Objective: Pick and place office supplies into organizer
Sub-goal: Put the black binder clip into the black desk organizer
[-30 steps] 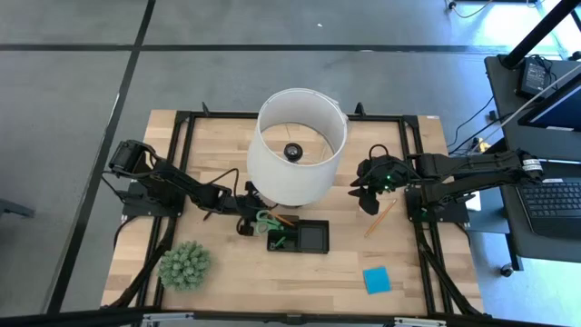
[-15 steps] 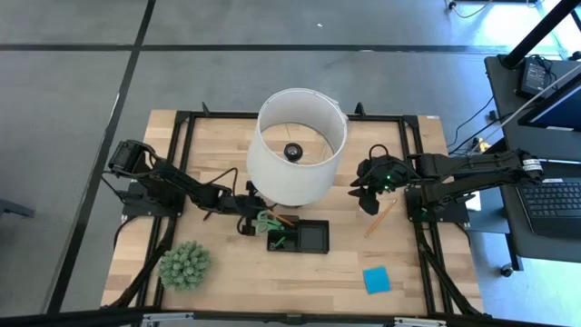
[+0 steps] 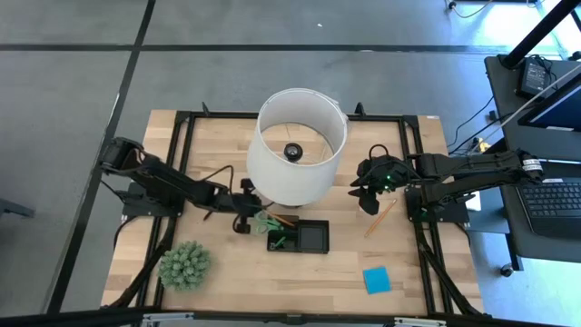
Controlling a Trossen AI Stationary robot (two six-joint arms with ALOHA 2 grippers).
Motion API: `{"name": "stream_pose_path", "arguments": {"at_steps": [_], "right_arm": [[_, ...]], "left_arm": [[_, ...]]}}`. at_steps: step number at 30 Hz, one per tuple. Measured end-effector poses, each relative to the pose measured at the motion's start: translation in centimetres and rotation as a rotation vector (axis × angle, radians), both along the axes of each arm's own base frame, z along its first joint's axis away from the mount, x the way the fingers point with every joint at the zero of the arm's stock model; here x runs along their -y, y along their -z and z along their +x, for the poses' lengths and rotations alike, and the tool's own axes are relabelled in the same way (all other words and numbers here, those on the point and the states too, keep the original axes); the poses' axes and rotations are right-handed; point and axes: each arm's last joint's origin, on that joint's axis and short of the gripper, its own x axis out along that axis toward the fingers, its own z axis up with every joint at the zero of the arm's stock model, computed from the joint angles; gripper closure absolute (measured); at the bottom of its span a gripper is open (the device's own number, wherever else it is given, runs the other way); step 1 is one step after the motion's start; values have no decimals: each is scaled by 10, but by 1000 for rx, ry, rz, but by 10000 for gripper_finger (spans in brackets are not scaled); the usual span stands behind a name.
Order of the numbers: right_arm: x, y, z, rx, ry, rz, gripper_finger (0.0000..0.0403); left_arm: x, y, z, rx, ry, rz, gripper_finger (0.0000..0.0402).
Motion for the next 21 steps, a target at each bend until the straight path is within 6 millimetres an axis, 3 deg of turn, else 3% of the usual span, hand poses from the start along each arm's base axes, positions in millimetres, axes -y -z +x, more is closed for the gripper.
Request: {"name": "stream_pose_path", "arguments": {"at_steps": [12,21], "right_arm": [[0,0,0,0,-2,-2,249],[0,0,0,0,-3,-3,249]], "left_arm": [[-6,-42,-39,-16,-141,-116,399],[4,-92,-68,217,-150,-345,399]]}}
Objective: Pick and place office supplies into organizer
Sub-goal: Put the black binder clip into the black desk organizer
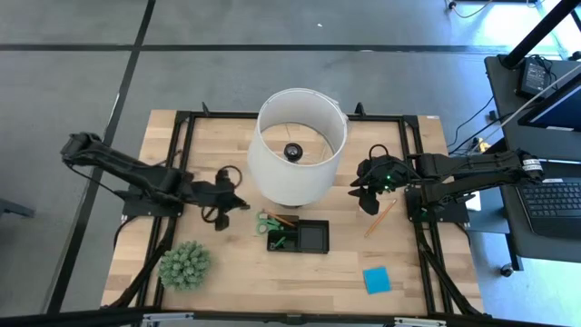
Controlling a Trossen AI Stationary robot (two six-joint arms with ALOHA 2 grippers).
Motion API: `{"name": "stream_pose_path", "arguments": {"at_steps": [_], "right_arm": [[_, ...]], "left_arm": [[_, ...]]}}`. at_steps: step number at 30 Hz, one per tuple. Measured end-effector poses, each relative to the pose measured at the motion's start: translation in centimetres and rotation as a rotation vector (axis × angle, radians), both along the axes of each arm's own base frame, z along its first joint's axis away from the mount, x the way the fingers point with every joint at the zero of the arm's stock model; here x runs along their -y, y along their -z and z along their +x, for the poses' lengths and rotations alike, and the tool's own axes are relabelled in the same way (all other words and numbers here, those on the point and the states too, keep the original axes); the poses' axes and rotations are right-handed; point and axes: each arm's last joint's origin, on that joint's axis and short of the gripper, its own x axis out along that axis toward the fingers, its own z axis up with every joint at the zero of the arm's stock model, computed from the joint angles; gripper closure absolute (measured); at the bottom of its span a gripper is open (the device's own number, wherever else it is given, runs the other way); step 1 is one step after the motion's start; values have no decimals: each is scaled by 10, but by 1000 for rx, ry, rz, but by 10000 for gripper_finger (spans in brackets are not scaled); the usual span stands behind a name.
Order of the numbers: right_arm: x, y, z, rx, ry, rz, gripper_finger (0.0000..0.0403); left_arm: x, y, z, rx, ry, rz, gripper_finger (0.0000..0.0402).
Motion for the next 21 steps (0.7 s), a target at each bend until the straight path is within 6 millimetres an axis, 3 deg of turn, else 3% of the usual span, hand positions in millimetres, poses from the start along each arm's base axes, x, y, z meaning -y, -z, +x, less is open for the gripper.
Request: {"name": "stream_pose_path", "arguments": {"at_steps": [7,12,21], "right_arm": [[0,0,0,-1,-18,-17,249],[0,0,0,-1,-24,-23,249],[0,0,0,-1,-37,-36,249]], "left_arm": [[14,-41,-13,171,36,-153,399],[24,-62,-11,307,68,-242,399],[56,-59,9,404,206,-139,399]]}}
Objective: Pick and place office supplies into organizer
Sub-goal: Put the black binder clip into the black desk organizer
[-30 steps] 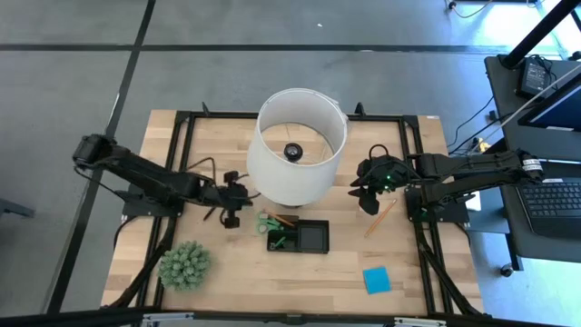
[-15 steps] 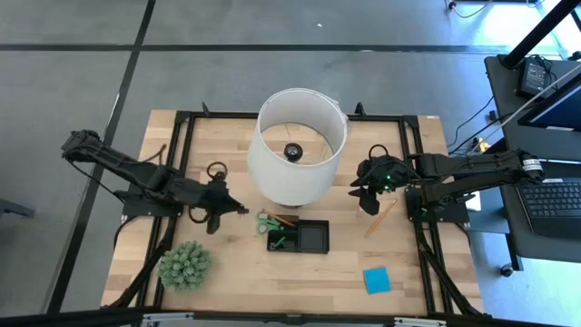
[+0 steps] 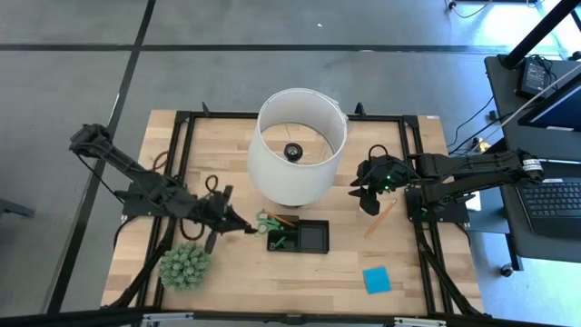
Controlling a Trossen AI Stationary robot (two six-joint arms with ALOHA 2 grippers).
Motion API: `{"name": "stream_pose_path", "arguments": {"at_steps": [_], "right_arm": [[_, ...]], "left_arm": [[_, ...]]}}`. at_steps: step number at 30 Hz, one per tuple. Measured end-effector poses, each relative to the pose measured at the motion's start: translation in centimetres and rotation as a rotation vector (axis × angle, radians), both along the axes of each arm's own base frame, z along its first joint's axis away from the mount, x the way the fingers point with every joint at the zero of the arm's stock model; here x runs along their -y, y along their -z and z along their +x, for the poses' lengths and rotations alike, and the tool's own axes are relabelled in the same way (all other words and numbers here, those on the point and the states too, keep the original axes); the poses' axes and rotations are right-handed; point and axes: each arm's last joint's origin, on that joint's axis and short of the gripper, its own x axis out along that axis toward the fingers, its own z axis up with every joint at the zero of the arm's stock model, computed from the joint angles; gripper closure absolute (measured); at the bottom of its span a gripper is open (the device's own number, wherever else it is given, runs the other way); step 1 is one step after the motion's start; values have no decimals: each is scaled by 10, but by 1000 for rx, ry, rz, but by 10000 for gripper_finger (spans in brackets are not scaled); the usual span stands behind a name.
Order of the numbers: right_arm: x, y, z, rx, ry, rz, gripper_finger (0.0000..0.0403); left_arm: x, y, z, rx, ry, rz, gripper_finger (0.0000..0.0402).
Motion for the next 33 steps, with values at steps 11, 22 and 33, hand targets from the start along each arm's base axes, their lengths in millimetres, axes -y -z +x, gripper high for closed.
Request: {"name": "stream_pose_path", "arguments": {"at_steps": [11,22,33], "right_arm": [[0,0,0,0,0,0,249],[0,0,0,0,-1,0,249],[0,0,0,0,1,2,249]], "left_arm": [[56,37,26,23,10,25,398],[86,85,37,-5,-122,129,398],[82,121,55,-59,-226,217,398]]}}
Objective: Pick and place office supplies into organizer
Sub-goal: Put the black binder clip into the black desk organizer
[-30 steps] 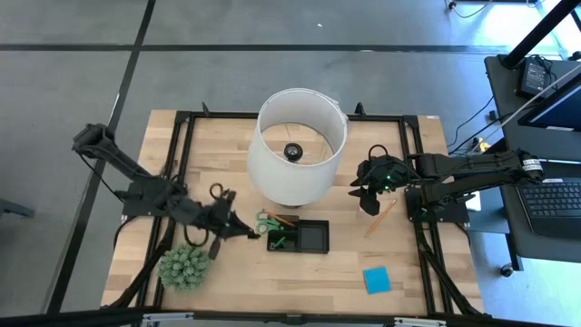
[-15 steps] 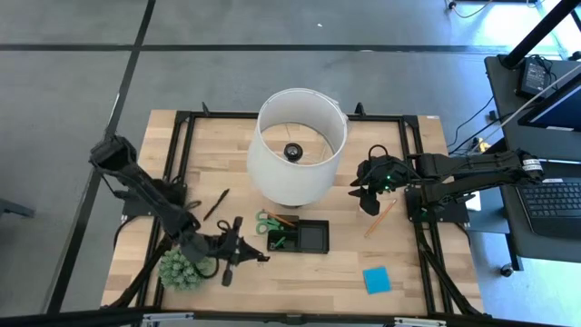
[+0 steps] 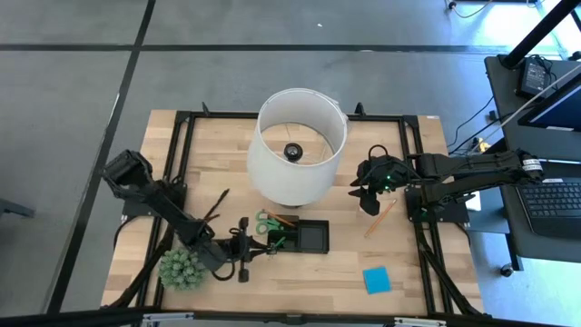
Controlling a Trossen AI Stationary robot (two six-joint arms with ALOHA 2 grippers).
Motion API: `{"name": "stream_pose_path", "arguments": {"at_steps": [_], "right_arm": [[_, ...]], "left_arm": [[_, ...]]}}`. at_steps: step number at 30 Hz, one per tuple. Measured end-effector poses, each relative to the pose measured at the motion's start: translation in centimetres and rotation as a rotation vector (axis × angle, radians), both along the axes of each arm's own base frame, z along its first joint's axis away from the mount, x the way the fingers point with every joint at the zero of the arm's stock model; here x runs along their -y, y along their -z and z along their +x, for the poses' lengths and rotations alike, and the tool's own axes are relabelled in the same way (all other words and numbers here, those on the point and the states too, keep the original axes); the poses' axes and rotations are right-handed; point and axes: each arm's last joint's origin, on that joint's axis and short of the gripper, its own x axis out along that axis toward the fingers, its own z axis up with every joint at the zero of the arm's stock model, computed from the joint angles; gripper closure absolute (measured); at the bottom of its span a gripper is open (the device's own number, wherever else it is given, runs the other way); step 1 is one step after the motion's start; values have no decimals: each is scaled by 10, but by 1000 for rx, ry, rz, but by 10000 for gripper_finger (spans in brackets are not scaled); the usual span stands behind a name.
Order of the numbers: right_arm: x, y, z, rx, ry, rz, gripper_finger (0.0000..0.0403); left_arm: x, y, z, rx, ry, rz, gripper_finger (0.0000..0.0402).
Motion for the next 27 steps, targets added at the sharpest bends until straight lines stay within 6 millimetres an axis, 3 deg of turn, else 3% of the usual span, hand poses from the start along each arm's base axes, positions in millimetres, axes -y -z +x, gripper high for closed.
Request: {"name": "stream_pose_path", "arguments": {"at_steps": [18,27], "right_arm": [[0,0,0,2,3,3,249],[0,0,0,2,3,1,249]], "left_arm": [[-17,37,18,-93,-83,78,398],[-20,43,20,-100,-112,17,398]]}}
